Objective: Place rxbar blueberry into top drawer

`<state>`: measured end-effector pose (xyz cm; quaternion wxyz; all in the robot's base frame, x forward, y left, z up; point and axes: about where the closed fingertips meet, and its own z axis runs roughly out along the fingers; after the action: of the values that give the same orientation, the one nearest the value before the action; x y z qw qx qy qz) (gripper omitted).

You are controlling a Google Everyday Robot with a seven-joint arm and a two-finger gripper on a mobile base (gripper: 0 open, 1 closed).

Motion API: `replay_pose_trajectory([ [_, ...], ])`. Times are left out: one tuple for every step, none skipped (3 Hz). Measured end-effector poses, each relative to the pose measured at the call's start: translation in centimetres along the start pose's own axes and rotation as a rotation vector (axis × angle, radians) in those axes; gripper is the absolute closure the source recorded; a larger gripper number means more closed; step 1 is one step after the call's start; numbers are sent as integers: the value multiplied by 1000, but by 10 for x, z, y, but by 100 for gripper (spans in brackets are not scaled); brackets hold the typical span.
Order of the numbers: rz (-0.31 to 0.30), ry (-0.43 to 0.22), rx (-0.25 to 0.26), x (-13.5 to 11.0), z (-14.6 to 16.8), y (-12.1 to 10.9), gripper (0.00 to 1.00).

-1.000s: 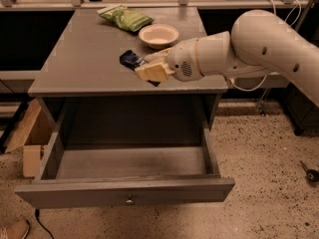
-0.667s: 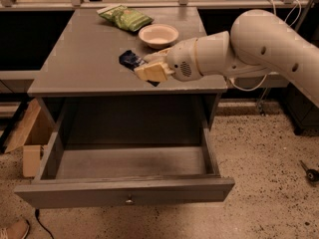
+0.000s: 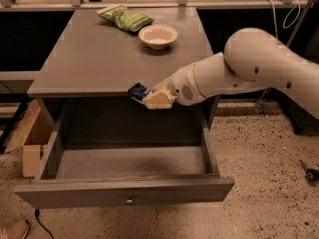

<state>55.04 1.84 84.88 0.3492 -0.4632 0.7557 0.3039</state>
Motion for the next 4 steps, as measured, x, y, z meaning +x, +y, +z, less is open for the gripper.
replay_pose_trajectory([
  [81,99,-8,56,9,13,100],
  [146,196,-23,106,25,15,100],
  [166,247,-25,137,47,1,84],
  [164,259,-63,157,83,-16,53],
])
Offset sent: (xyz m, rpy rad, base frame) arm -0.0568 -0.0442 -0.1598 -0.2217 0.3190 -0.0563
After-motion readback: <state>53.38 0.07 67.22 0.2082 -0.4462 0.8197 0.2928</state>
